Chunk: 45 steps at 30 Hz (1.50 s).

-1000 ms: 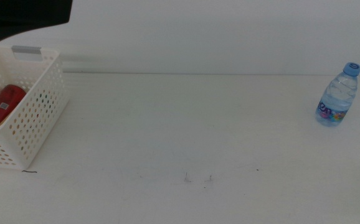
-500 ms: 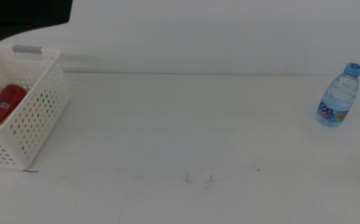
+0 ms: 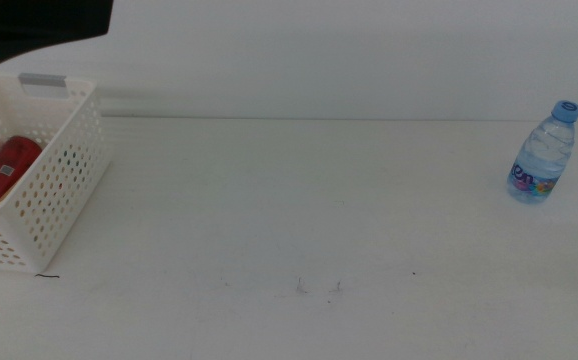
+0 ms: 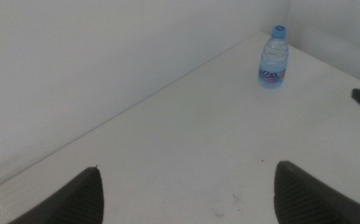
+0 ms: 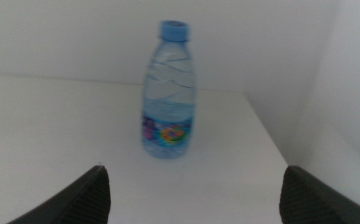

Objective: Use arms to grab the bottles and put them into the dustbin to the left of the table.

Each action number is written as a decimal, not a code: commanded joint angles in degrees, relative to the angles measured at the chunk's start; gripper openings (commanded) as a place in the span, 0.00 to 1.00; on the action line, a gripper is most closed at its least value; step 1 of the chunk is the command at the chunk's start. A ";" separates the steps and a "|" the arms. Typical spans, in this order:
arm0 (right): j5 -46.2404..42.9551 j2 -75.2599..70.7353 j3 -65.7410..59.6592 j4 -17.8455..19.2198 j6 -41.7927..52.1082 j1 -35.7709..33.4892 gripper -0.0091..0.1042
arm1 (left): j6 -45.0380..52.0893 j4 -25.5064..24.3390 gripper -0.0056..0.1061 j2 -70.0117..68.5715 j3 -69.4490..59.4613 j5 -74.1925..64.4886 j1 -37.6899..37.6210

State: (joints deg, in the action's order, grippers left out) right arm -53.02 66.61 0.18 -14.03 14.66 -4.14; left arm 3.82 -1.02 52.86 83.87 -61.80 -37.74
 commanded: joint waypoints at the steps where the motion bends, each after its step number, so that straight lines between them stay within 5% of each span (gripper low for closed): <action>1: -8.13 5.85 -0.18 5.61 0.16 0.19 0.89 | -0.17 -0.12 0.89 -0.22 0.29 0.35 -0.35; 5: -16.94 14.38 -0.18 6.89 -2.60 0.19 0.89 | -0.17 -0.12 0.89 -0.22 0.29 0.35 -0.35; 22: -16.94 35.19 18.76 4.28 -12.29 0.19 0.89 | -0.17 -0.38 0.89 -0.22 0.29 0.35 -0.35; 31: -16.94 36.58 18.87 -2.34 -9.94 0.19 0.89 | -0.17 -0.50 0.89 -0.22 0.29 0.35 -0.35; 45: -8.35 45.06 30.76 -2.73 -8.65 0.19 0.89 | -0.17 -0.47 0.89 -0.22 0.29 0.69 -0.35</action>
State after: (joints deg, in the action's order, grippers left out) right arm -61.86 110.54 29.55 -15.79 4.84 -4.14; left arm 3.82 -1.28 52.86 83.87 -61.80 -37.74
